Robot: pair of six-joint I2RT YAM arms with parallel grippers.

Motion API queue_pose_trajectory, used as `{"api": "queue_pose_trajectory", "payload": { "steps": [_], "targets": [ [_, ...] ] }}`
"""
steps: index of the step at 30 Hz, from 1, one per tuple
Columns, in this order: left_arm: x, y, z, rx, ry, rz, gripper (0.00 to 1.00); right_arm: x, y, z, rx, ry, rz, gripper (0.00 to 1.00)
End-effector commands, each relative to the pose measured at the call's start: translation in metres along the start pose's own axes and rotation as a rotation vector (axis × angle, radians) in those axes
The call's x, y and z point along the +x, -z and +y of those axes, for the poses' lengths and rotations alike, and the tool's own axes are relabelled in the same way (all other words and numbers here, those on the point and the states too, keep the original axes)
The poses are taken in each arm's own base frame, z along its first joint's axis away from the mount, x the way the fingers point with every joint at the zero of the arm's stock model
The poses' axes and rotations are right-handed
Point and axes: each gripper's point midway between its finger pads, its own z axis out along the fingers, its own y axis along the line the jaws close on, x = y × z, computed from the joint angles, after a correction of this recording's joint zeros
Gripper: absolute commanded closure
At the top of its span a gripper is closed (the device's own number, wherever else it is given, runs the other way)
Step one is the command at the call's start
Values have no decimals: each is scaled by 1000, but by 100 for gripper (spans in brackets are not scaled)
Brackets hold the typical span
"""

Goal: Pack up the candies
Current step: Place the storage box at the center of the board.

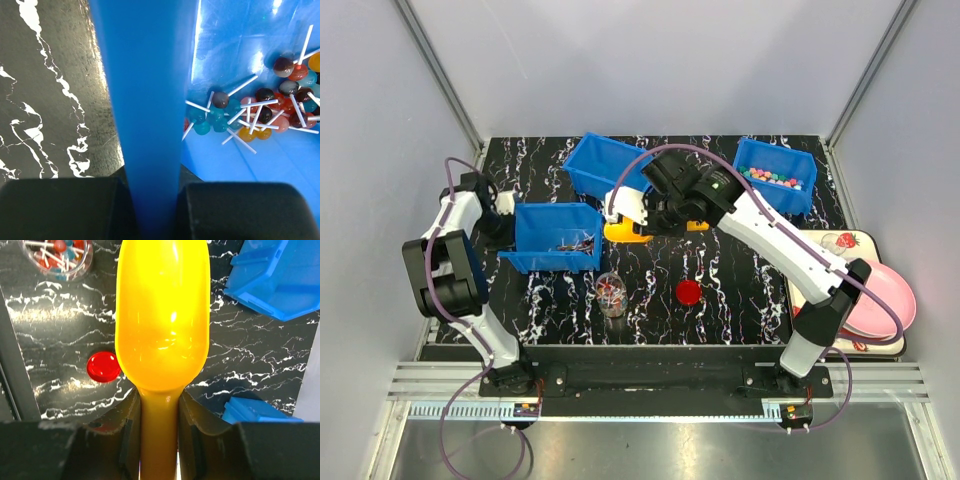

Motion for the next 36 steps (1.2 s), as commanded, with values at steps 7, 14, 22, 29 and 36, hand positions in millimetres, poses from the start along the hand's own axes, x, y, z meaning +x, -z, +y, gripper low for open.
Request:
{"api": "queue_pose_trajectory", "payload": {
  "steps": [7,14,22,29,36],
  "targets": [
    [-16,15,-6,42,-21,-29,82,-28,1,-7,45,-91,-177,100],
    [-16,11,-7,54,-17,-13,73,-32,0,-6,44,-119,-204,100],
    [-48,51,-4,-4,-38,-154,36,-39,-1,-11,65,-147,-234,100],
    [-87,130,-19,-22,-115,-392,5,-44,-7,-22,105,-170,-245,100],
    [-88,189,-103,354,-304,-543,1,-50,-6,-12,28,-159,-279,100]
  ]
}}
